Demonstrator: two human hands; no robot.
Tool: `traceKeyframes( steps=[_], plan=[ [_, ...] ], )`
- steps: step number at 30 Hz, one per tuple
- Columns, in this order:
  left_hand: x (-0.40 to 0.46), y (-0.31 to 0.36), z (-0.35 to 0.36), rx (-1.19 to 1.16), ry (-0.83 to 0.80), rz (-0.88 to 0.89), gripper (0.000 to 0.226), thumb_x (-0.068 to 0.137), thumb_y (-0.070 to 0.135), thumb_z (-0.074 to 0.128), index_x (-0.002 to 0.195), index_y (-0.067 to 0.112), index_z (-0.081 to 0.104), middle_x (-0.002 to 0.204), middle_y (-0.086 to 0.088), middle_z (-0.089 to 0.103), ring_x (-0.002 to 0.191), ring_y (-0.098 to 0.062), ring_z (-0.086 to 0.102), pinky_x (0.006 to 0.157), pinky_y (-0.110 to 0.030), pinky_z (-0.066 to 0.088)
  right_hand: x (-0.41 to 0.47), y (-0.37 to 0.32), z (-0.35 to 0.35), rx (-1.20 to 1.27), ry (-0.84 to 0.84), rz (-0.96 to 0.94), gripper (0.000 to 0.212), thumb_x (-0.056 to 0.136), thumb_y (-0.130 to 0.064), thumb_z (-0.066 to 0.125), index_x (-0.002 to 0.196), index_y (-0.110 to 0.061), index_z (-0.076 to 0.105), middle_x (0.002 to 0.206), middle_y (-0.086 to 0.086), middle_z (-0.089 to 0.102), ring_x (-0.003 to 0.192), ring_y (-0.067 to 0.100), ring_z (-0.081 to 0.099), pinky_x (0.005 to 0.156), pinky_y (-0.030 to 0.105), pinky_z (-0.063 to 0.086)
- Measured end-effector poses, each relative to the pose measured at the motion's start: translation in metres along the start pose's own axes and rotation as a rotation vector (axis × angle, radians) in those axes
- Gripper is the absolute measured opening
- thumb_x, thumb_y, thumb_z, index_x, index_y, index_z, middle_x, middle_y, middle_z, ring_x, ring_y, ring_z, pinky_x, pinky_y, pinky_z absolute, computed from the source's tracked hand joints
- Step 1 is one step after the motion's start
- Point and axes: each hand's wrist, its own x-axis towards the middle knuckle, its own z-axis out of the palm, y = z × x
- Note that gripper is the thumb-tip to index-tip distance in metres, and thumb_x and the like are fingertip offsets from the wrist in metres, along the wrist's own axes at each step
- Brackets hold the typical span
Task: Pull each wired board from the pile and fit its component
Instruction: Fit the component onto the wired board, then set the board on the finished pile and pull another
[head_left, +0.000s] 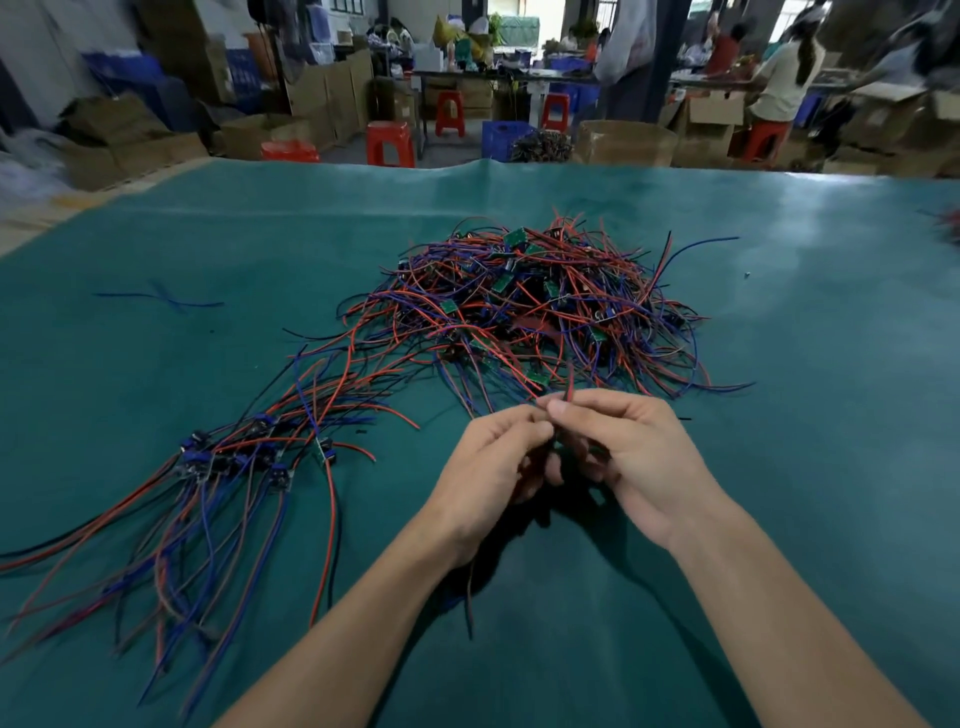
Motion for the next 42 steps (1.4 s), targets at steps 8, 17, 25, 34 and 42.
traceKeyframes(
  steps=[8,17,25,34,42],
  plan=[
    [-0.001,-0.001,0.000,0.153,-0.066,0.028,0.028,0.107,0.013,0.043,0.090,0.011,0.065,0.050,0.004,0.049,0.039,-0.004,0.025,0.040,-0.014,0.019,0.010,-0.001,-0.017,-0.193,0.375,-0.371,0.017,0.082,-0.010,0.082,0.070,-0.021,0.080,0.066,-0.007,0.069,0.054,0.006,0.048,0.050,0.016,0.040],
    [0.000,-0.006,0.000,0.274,-0.088,0.050,0.027,0.108,0.011,0.044,0.091,0.012,0.066,0.051,0.004,0.050,0.041,-0.001,0.033,0.044,-0.013,0.027,0.009,-0.027,-0.069,0.108,0.907,-0.454,0.015,0.089,-0.010,0.076,0.078,-0.018,0.069,0.062,-0.007,0.066,0.044,0.004,0.046,0.046,0.020,0.038],
    [0.002,-0.005,0.000,0.095,0.080,0.040,0.024,0.109,0.011,0.038,0.093,0.012,0.055,0.057,0.000,0.060,0.039,-0.008,0.044,0.040,-0.017,0.030,0.011,-0.003,-0.024,-0.306,0.443,-0.268,0.030,0.092,-0.037,0.069,0.074,-0.013,0.073,0.062,0.002,0.068,0.046,0.008,0.051,0.038,0.019,0.031],
    [-0.001,-0.002,0.004,0.208,-0.094,0.028,0.027,0.108,0.009,0.042,0.086,0.010,0.057,0.063,-0.006,0.063,0.047,-0.011,0.054,0.047,-0.019,0.040,0.011,0.007,-0.015,-0.406,0.336,-0.475,0.014,0.082,-0.035,0.077,0.075,-0.024,0.071,0.060,-0.011,0.061,0.055,0.005,0.046,0.058,0.028,0.041],
    [-0.002,-0.008,0.005,0.370,-0.168,0.009,0.023,0.102,0.004,0.048,0.089,0.009,0.066,0.074,-0.006,0.069,0.059,-0.009,0.057,0.058,-0.016,0.045,-0.005,-0.082,-0.001,-0.205,0.623,-0.758,0.016,0.085,-0.036,0.072,0.071,-0.028,0.071,0.068,-0.008,0.069,0.059,0.011,0.054,0.059,0.036,0.042]
  ],
)
